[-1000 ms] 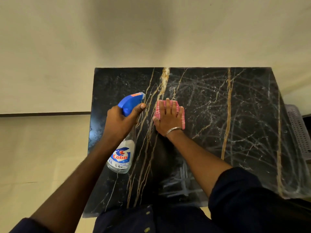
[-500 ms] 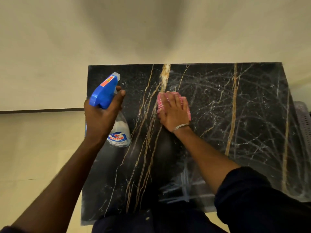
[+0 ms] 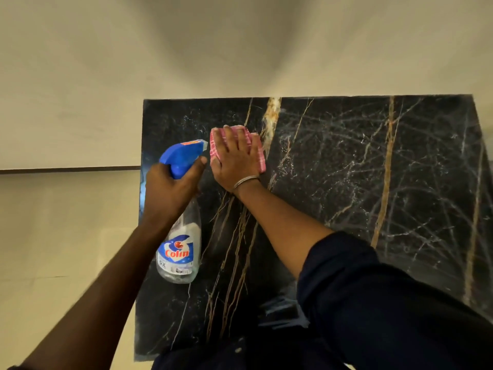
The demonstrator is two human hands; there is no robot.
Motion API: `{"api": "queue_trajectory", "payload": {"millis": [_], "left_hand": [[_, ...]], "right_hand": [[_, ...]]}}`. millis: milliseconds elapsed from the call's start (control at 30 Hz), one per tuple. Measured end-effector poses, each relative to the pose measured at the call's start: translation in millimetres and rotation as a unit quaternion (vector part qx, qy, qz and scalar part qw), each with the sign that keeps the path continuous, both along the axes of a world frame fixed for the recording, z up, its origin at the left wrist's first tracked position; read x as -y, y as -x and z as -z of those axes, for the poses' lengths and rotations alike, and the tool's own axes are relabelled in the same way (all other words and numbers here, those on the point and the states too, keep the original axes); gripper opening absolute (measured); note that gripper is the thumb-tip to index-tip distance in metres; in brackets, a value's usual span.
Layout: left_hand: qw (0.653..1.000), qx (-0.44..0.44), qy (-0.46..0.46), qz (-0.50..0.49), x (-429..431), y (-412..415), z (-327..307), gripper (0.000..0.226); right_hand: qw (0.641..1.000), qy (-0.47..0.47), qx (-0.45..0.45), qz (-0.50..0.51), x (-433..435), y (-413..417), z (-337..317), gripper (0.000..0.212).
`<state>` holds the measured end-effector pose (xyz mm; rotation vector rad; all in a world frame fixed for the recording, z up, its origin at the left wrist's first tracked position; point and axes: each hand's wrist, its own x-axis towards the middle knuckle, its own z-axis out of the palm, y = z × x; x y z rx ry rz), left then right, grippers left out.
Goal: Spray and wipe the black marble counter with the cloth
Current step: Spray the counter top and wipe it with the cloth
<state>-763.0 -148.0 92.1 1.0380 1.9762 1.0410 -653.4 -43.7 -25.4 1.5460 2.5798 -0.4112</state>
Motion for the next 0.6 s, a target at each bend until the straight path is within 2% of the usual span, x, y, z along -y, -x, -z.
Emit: {"api": "queue_trajectory", "payload": {"millis": [100, 333, 500, 600], "left_hand": [[0.999, 0.021, 0.037, 0.007, -5.5, 2.2, 12.3, 0.025], [0.993, 0.036, 0.102, 0.039, -33.3, 3.7, 27.5, 0.037], [0.993, 0.042, 0.104, 0.038, -36.5, 3.5, 21.3, 0.037], [0.992, 0.049, 0.114, 0.038, -32.9, 3.6, 20.9, 0.039]], "right_hand": [[0.999, -0.016, 0.009, -0.038, -12.0, -28.5, 0.6, 0.067], [0.989, -0.048, 0.018, 0.140, -44.7, -131.0, 8.9, 0.066], [0.965, -0.031, 0.029, 0.258, -47.9, -94.6, 9.5, 0.068], [0.978, -0.012, 0.021, 0.207, -52.0, -51.5, 2.9, 0.067]]}}
